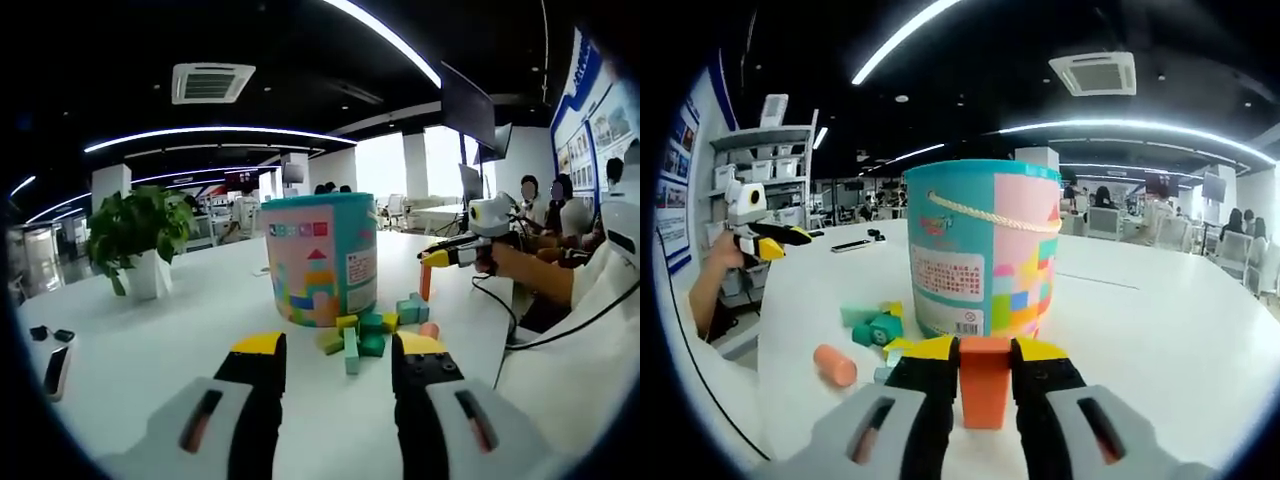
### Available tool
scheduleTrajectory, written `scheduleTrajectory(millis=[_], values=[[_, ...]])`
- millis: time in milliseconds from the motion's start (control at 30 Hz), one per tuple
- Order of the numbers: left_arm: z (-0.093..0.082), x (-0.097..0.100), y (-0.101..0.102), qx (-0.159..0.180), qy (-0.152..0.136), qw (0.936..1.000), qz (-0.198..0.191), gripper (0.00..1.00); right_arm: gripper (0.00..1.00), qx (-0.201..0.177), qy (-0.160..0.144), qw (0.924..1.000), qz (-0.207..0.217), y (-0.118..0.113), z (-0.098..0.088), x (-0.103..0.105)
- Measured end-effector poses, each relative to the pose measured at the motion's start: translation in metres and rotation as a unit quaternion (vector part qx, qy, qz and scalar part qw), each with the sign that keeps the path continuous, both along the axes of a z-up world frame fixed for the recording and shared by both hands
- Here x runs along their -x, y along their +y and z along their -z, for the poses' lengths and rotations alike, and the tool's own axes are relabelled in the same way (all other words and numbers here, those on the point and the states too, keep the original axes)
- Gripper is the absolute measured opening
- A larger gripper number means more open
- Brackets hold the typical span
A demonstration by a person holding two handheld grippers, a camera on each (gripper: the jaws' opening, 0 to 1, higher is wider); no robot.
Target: Arrange the toys in the designated storage area by placing each visible toy with the group until no toy remains scattered across the table.
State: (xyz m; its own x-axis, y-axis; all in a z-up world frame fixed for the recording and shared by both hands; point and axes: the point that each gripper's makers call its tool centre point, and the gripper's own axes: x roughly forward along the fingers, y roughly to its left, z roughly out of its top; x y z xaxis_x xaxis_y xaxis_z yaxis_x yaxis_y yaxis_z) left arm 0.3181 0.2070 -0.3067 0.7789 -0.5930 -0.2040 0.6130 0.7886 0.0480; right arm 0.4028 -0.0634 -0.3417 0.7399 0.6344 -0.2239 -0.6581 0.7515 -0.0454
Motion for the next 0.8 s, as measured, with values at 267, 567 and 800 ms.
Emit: scheduleTrajectory(millis=[267,567,800], values=[[0.004,-0.003,0.001,0.001,0.002,1.0,0.0,0.43,0.2,-0.014,-0.005,0.9998,0.015,-0.005,-0.004,-0.013],[0.005,-0.001,0.002,0.007,0.006,0.9999,-0.013,0.43,0.2,-0.043,-0.031,0.9986,-0.003,0.014,-0.071,-0.011],[0.001,-0.002,0.0,0.013,0.003,0.9999,-0.009,0.43,0.2,-0.057,-0.034,0.9974,-0.029,0.026,-0.105,-0.008]])
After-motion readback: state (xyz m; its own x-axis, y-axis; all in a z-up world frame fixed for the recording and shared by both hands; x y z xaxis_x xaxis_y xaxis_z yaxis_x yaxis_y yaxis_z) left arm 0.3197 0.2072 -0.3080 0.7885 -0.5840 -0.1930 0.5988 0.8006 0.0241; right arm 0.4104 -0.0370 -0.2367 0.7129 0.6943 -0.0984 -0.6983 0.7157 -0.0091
